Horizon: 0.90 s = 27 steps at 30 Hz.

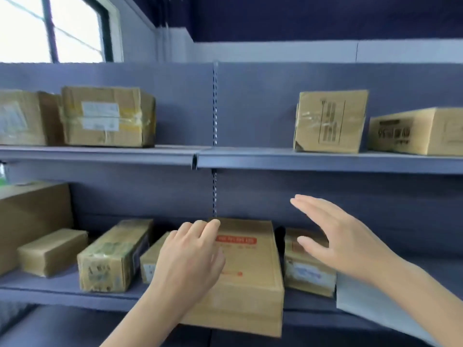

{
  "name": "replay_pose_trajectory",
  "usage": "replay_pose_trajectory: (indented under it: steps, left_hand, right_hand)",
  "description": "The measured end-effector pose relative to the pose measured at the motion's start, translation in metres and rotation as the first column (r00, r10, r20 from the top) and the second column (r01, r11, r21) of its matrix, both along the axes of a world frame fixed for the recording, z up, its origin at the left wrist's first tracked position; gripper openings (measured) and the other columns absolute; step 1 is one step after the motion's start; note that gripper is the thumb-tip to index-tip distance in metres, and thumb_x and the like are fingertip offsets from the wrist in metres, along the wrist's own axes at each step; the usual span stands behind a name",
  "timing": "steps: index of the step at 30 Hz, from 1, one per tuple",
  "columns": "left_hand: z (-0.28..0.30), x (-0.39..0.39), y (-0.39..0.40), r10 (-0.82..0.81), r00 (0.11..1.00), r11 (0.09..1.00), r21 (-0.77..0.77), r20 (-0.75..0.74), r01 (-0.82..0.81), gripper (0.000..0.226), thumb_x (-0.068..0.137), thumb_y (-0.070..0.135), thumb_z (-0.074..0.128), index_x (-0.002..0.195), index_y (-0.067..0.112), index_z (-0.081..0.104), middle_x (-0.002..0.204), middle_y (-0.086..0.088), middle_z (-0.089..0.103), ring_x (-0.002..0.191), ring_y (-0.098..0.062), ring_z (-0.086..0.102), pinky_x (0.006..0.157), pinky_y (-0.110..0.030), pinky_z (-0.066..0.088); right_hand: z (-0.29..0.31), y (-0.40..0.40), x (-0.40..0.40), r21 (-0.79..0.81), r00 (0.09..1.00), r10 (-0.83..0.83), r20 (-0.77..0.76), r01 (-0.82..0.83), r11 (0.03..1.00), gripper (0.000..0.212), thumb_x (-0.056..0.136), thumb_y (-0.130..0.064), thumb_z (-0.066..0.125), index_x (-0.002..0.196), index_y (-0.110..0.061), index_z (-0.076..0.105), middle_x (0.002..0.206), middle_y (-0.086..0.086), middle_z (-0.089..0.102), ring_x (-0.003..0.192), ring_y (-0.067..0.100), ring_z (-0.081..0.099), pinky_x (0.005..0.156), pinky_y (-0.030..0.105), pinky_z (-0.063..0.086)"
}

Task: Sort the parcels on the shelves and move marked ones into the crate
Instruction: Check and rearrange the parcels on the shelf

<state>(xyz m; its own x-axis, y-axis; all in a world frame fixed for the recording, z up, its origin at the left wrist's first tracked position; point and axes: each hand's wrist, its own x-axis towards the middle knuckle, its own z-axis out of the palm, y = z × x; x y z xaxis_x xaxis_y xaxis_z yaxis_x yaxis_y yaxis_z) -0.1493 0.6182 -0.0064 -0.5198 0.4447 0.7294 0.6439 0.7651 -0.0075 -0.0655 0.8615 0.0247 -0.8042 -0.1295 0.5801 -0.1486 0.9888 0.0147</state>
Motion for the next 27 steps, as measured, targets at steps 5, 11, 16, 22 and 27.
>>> replay_pose_trajectory:
  steps: [5,11,16,22,27]
  left_hand:
    - [0.042,0.0,-0.005,0.026,0.996,0.999,0.033,-0.081,-0.024,0.036,0.067,0.019,0.069,0.099,0.004,0.066,0.08,-0.006,0.069,0.069,-0.031,0.064,0.056,-0.039,0.054]
    - [0.067,-0.007,0.013,0.041,0.993,0.999,0.026,-0.107,-0.038,0.041,0.064,0.014,0.079,0.102,0.003,0.066,0.084,-0.007,0.07,0.075,-0.031,0.066,0.059,-0.039,0.053]
    - [0.102,-0.015,0.067,-0.044,0.979,0.999,0.009,-0.2,0.047,0.035,0.072,0.018,0.07,0.104,0.004,0.064,0.085,-0.01,0.068,0.083,-0.035,0.063,0.065,-0.041,0.052]
    - [0.146,-0.05,0.159,-0.279,0.959,0.929,0.238,-0.057,0.284,0.039,0.085,0.029,0.056,0.122,0.019,0.051,0.111,0.003,0.06,0.107,-0.019,0.051,0.085,-0.034,0.044]
    - [0.175,-0.093,0.236,-0.263,0.962,0.921,0.317,0.074,0.227,0.043,0.084,0.024,0.056,0.125,0.013,0.047,0.119,-0.006,0.055,0.111,-0.025,0.048,0.086,-0.035,0.043]
  right_hand:
    - [0.042,0.0,-0.006,0.024,0.996,0.026,-0.088,-0.024,0.999,0.063,0.088,-0.034,0.055,0.143,-0.033,0.024,0.15,-0.019,0.023,0.124,-0.018,0.006,0.095,-0.003,0.003]
    - [0.064,0.026,-0.004,0.024,0.987,0.005,-0.161,-0.001,1.0,0.062,0.088,-0.034,0.055,0.143,-0.032,0.027,0.151,-0.016,0.024,0.137,-0.005,0.014,0.101,0.007,0.01]
    - [0.086,0.076,-0.001,-0.084,0.979,-0.083,-0.185,0.068,0.994,0.062,0.088,-0.032,0.056,0.143,-0.03,0.028,0.151,-0.013,0.027,0.138,0.003,0.021,0.101,0.017,0.018]
    - [0.11,0.144,-0.021,-0.241,0.973,-0.163,-0.163,0.121,0.963,0.06,0.088,-0.028,0.056,0.142,-0.026,0.031,0.15,-0.009,0.03,0.137,0.008,0.026,0.105,0.022,0.023]
    - [0.139,0.181,-0.069,-0.333,0.932,-0.317,-0.178,0.246,0.91,0.058,0.09,-0.03,0.052,0.141,-0.015,0.031,0.147,0.001,0.037,0.129,0.019,0.04,0.099,0.034,0.037]
